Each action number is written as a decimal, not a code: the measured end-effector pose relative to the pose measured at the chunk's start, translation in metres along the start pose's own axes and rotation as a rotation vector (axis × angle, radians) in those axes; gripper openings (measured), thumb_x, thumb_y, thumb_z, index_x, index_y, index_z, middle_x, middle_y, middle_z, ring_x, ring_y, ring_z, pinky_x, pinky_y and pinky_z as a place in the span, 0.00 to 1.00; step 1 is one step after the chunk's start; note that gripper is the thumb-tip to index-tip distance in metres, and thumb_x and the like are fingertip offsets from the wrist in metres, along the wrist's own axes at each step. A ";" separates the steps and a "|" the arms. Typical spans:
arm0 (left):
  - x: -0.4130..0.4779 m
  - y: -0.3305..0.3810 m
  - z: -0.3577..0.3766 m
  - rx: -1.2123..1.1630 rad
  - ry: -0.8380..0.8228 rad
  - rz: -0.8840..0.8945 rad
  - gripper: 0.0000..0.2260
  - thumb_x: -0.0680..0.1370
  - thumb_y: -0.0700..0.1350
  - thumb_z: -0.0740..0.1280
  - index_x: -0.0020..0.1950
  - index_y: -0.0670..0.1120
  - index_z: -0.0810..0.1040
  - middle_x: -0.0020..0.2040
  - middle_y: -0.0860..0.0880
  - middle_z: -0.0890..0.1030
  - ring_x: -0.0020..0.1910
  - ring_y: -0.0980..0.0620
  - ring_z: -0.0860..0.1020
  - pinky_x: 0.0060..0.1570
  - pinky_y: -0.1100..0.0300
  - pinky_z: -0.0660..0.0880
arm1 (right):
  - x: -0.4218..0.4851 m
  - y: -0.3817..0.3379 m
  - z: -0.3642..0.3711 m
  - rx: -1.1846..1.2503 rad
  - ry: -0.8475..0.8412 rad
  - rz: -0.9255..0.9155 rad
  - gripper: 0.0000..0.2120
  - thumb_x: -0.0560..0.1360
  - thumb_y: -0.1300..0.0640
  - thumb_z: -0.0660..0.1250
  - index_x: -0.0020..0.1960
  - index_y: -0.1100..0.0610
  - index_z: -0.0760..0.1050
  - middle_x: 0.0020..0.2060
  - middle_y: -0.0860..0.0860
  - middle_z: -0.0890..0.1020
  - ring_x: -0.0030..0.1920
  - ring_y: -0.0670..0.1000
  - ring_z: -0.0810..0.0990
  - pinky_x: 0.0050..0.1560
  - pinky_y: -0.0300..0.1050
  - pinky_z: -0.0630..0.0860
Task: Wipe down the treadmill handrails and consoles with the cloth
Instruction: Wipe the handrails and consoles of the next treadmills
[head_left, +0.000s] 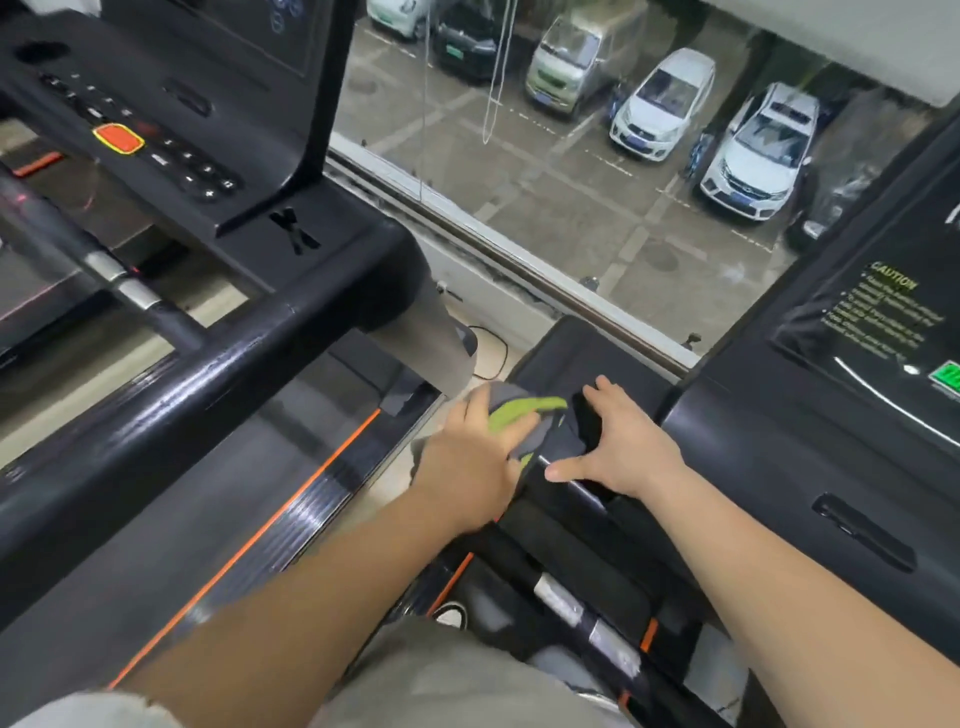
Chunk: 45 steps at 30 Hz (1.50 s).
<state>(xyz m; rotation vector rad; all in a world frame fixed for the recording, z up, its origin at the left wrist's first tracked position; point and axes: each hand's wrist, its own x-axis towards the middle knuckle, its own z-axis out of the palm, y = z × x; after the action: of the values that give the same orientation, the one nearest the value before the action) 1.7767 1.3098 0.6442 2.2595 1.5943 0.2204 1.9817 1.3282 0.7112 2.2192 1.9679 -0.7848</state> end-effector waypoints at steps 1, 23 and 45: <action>-0.026 -0.007 0.001 0.043 0.013 0.042 0.26 0.77 0.54 0.59 0.75 0.66 0.63 0.80 0.42 0.54 0.74 0.38 0.61 0.60 0.43 0.76 | -0.002 0.002 0.000 -0.019 0.015 -0.003 0.65 0.59 0.30 0.80 0.84 0.49 0.50 0.84 0.44 0.48 0.83 0.47 0.48 0.78 0.55 0.63; -0.180 -0.012 -0.006 -0.191 0.254 -0.222 0.18 0.71 0.43 0.67 0.56 0.57 0.66 0.54 0.52 0.80 0.56 0.42 0.81 0.49 0.50 0.76 | -0.107 -0.021 0.078 0.223 -0.057 -0.170 0.26 0.77 0.45 0.70 0.72 0.53 0.75 0.63 0.48 0.81 0.62 0.50 0.80 0.66 0.50 0.76; -0.053 -0.003 -0.004 -0.048 -0.071 -0.277 0.33 0.81 0.61 0.61 0.81 0.63 0.46 0.73 0.42 0.64 0.67 0.39 0.68 0.55 0.45 0.74 | -0.081 -0.062 0.083 -0.052 -0.024 0.017 0.18 0.61 0.45 0.81 0.38 0.54 0.77 0.37 0.48 0.82 0.39 0.53 0.78 0.36 0.43 0.71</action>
<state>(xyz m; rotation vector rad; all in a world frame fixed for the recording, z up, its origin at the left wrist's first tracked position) 1.7540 1.2626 0.6510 1.9604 1.8181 0.1025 1.8930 1.2339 0.6904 2.1843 1.9334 -0.7450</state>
